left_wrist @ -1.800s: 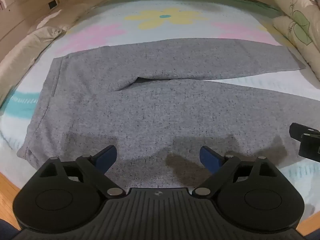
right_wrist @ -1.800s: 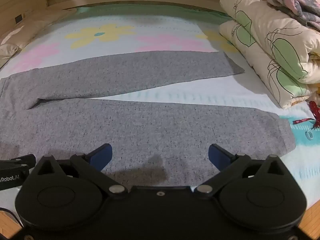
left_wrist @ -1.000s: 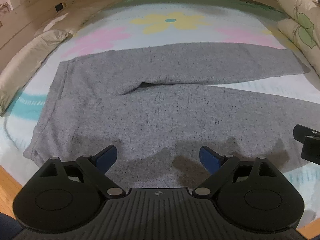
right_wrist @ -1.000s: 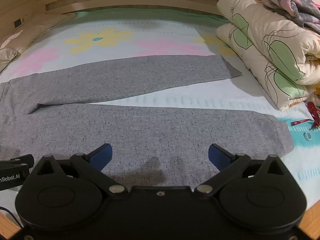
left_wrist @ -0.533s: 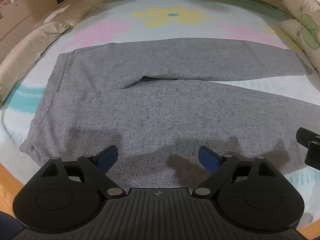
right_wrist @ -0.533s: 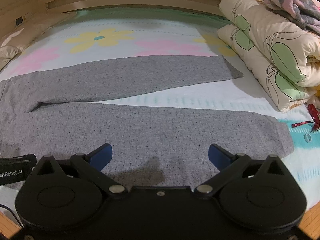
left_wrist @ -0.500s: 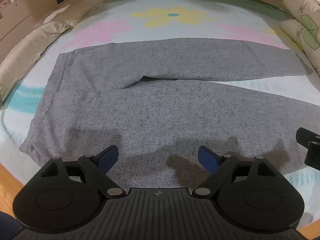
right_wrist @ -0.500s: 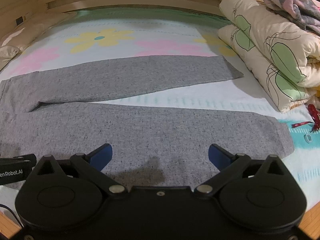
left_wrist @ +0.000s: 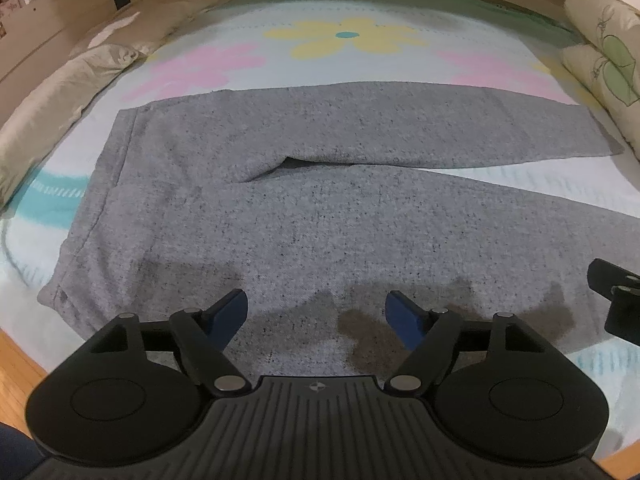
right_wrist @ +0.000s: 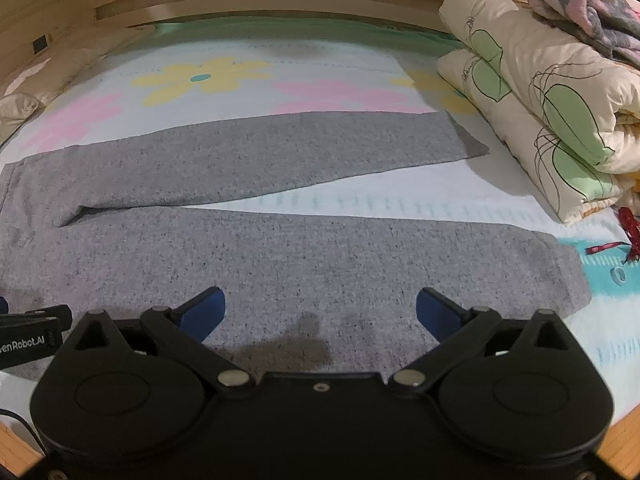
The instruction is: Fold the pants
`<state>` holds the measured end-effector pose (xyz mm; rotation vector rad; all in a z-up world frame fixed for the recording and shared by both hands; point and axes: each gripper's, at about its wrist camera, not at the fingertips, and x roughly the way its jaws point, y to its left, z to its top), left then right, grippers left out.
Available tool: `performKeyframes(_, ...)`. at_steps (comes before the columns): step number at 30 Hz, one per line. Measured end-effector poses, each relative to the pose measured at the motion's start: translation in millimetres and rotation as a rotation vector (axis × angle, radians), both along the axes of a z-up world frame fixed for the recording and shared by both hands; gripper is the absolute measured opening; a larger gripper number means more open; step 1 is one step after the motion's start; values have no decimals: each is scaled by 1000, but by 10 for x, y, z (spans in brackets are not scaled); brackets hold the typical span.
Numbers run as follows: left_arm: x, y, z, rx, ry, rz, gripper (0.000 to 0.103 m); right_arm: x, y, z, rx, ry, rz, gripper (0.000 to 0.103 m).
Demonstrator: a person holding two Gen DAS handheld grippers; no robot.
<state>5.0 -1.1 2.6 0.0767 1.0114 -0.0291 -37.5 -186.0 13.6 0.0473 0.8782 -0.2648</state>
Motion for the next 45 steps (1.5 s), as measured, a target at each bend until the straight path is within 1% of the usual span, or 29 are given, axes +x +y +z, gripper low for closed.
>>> performKeyframes(4,2,-11,-6,13,7,-2,72,-1,7,2,-1,-5,4,101)
performKeyframes(9,14,17,-16,15,11,0,72,-11,9,12,6,-24,-6,101)
performKeyframes(12,19,30,-2,28,4,7,72,-1,-3,0,36,-24,-5,101)
performKeyframes(15,27,40,22,31,-19,8,71,17,-26,-27,73,-5,-13,100)
performKeyframes(16,33,46,30,26,-18,6,68,25,-36,-31,92,2,-12,98)
performKeyframes(17,42,53,34,20,-15,3,65,39,-47,-35,109,12,-6,93)
performKeyframes(18,55,56,38,18,-7,1,65,56,-48,-38,119,27,8,87)
performKeyframes(20,89,61,57,28,-5,10,64,78,-43,-39,122,45,39,83)
performKeyframes(22,137,74,82,33,-2,6,64,96,-30,-21,102,55,58,83)
performKeyframes(23,180,83,109,33,0,2,64,118,-36,-3,92,61,69,79)
performKeyframes(24,226,86,132,40,4,2,64,154,-51,24,80,67,85,73)
performKeyframes(26,345,100,209,64,-4,5,64,250,-104,89,68,71,109,66)
performKeyframes(28,490,129,279,71,-8,19,64,400,-204,175,76,58,130,64)
performKeyframes(30,682,150,357,65,-20,19,64,605,-327,243,91,20,178,65)
performKeyframes(33,975,170,415,65,-32,33,64,1021,-440,222,62,32,245,69)
performKeyframes(36,1263,165,426,80,-55,42,64,1481,-562,92,64,68,283,69)
performKeyframes(41,1639,140,417,86,-83,46,64,2181,-754,-195,104,104,294,68)
performKeyframes(43,1737,110,353,94,-82,41,64,2465,-815,-326,98,104,302,68)
performKeyframes(45,1805,84,327,113,-86,33,64,2708,-844,-447,71,102,342,68)
